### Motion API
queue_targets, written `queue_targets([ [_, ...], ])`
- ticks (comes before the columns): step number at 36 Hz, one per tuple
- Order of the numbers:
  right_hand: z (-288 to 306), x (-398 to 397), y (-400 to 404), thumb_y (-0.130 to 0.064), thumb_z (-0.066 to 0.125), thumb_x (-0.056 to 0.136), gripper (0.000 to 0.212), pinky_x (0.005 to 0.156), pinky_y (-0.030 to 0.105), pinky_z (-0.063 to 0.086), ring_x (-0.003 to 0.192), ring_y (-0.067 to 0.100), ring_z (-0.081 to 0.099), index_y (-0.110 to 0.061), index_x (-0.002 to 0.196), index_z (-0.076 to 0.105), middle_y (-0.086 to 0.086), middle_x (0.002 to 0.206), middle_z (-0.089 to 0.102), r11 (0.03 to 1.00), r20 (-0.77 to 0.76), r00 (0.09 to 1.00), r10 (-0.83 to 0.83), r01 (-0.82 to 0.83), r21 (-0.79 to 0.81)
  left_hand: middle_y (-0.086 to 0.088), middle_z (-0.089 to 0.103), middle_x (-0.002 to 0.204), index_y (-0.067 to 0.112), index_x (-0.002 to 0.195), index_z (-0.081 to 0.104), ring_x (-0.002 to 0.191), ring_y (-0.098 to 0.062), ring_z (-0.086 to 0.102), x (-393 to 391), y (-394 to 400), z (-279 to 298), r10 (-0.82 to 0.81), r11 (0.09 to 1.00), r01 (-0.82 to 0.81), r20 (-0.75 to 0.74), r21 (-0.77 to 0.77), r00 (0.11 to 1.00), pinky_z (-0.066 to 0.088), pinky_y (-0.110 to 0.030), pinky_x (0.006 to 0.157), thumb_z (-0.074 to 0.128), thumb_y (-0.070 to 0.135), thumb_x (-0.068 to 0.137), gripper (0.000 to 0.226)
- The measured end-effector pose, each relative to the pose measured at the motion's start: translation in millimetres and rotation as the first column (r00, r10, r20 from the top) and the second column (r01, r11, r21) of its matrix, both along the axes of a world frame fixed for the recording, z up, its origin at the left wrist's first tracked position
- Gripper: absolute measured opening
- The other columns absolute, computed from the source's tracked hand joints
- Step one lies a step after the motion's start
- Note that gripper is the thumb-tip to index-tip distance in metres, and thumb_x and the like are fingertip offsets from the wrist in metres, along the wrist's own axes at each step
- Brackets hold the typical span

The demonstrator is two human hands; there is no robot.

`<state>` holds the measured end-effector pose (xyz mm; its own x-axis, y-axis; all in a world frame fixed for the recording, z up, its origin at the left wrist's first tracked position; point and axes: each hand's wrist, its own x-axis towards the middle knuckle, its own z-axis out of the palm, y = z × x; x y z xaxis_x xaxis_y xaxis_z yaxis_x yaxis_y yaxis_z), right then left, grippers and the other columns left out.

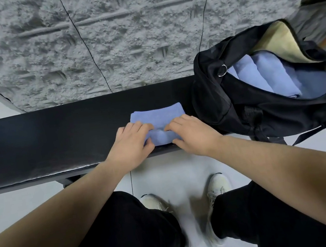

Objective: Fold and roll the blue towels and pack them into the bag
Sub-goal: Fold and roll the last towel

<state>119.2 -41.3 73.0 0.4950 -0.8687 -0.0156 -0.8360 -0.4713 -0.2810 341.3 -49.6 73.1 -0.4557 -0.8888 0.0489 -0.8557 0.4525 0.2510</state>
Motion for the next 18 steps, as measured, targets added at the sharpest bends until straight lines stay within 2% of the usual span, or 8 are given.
queue_targets([
  [3,-1.6,-1.0,-1.4,-0.023,0.051,0.095,0.041,0.101,0.037,0.037,0.117,0.021,0.046,-0.02,0.136,0.05,-0.004,0.129,0.055,0.999,0.018,1.0,-0.013,0.013,0.029,0.008,0.056,0.1,0.02,0.109,0.063,0.087,-0.013,0.042,3.4,1.0,4.1,-0.078,0.993,0.077,-0.009,-0.085,0.997,0.027,-0.026,0.081,0.038,0.037,0.081,0.041],
  [5,-2.5,-1.1,-2.0,-0.023,0.051,0.096,0.04,0.102,0.036,0.036,0.119,0.019,0.045,-0.021,0.136,0.05,-0.004,0.131,0.055,0.998,0.046,0.998,-0.039,0.037,0.054,0.006,0.058,0.103,0.019,0.111,0.064,0.089,-0.016,0.047,5.5,0.4,3.6,-0.114,0.988,0.117,0.035,-0.104,0.993,0.032,-0.028,0.081,0.059,0.04,0.08,0.038],
  [7,-2.6,-0.8,-2.2,-0.024,0.05,0.096,0.04,0.104,0.034,0.034,0.121,0.019,0.044,-0.022,0.136,0.05,-0.004,0.133,0.054,0.995,0.062,0.996,-0.063,0.058,0.077,0.002,0.06,0.105,0.016,0.114,0.065,0.091,-0.022,0.054,6.3,-1.5,1.9,-0.132,0.988,0.138,0.08,-0.074,0.988,0.036,-0.031,0.079,0.079,0.036,0.071,0.049],
  [9,-2.2,-0.5,-1.9,-0.024,0.05,0.096,0.04,0.104,0.032,0.033,0.121,0.019,0.044,-0.022,0.136,0.05,-0.004,0.132,0.054,0.994,0.064,0.995,-0.07,0.064,0.09,-0.001,0.061,0.103,0.014,0.113,0.065,0.087,-0.026,0.056,4.8,-2.6,2.5,-0.135,0.989,0.139,0.087,-0.041,0.987,0.038,-0.031,0.075,0.086,0.028,0.067,0.052],
  [11,-1.0,-0.7,-0.7,-0.024,0.05,0.095,0.041,0.104,0.033,0.033,0.122,0.019,0.045,-0.022,0.136,0.049,-0.004,0.132,0.054,0.992,0.066,0.995,-0.077,0.069,0.107,-0.003,0.061,0.101,0.013,0.112,0.066,0.084,-0.028,0.057,3.1,-3.2,3.2,-0.147,0.989,0.148,0.071,-0.018,0.987,0.044,-0.035,0.074,0.084,0.022,0.07,0.047],
  [13,0.4,-1.6,1.1,-0.024,0.052,0.094,0.041,0.105,0.034,0.033,0.122,0.019,0.044,-0.022,0.135,0.05,-0.004,0.131,0.055,0.988,0.073,0.994,-0.084,0.074,0.133,-0.003,0.061,0.103,0.014,0.116,0.065,0.088,-0.028,0.057,2.1,-3.0,4.1,-0.145,0.989,0.145,0.056,0.008,0.988,0.046,-0.038,0.08,0.078,0.022,0.077,0.041],
  [18,2.5,-2.2,7.8,-0.024,0.052,0.092,0.041,0.104,0.036,0.033,0.122,0.02,0.045,-0.021,0.132,0.051,-0.003,0.129,0.056,0.981,0.076,0.992,-0.101,0.087,0.176,0.001,0.06,0.119,0.019,0.134,0.055,0.11,-0.024,0.054,-0.5,1.5,7.4,-0.154,0.986,0.148,0.076,0.075,0.985,0.04,-0.032,0.097,0.065,0.029,0.089,0.047],
])
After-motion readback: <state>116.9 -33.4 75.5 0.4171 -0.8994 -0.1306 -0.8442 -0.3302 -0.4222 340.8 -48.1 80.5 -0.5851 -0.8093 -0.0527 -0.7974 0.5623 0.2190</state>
